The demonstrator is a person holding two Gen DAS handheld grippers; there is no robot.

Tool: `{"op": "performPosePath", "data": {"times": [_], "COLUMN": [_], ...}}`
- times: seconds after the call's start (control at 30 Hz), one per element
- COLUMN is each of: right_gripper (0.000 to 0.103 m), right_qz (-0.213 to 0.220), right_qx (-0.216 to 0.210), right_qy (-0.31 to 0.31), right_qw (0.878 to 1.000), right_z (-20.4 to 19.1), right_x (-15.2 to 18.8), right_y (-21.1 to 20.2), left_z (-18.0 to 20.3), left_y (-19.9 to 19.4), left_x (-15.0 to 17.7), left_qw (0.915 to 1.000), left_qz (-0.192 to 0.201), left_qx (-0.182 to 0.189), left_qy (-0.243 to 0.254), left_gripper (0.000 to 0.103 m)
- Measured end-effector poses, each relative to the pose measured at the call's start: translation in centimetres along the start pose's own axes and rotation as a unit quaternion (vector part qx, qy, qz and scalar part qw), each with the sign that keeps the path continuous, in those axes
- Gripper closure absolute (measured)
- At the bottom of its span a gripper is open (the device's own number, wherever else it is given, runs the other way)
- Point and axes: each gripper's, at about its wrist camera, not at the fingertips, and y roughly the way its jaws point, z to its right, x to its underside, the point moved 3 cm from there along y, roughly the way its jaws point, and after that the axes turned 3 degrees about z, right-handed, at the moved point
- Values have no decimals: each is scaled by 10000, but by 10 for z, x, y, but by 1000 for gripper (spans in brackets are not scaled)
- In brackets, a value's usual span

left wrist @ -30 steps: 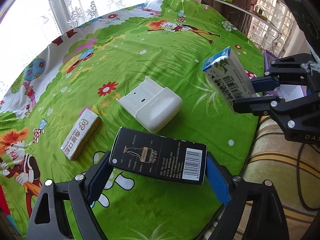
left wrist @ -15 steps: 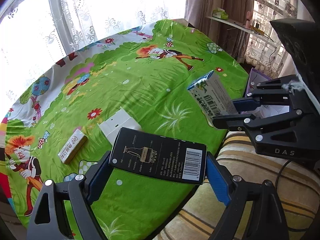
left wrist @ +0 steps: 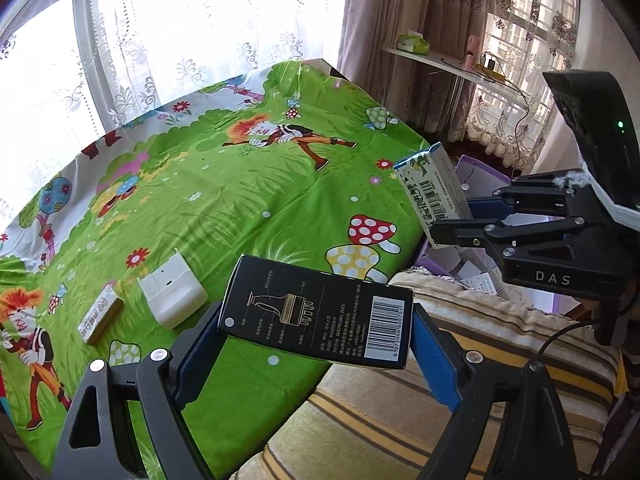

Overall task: Organize rigid objects
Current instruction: 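Carry the black box and tall white-grey box over the purple box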

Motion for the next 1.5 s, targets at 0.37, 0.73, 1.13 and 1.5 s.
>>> {"op": "performPosePath", "data": {"times": [0.37, 0.73, 1.13, 1.5], "right_gripper": [75, 75, 75, 42], "right_qz": [-5, -218, -75, 52], "right_qx": [685, 1340, 1839, 2133], "right_qy": [640, 1333, 1889, 2136], "right_qw": [9956, 9817, 9646, 9533], "right_z": [95, 181, 236, 256], "right_x": [37, 90, 114, 119], "right_y": [-38, -55, -75, -85], "left_z": [73, 159, 240, 264], "left_y": [13, 45, 87, 101], "left_x": [-23, -53, -80, -94], "left_qw": [9986, 9944, 9885, 9847], "left_qz": [37, -118, -265, -78], "left_qx": [455, 883, 1198, 1583], "left_qy": [280, 574, 881, 731], "left_gripper": [15, 15, 15, 3]}}
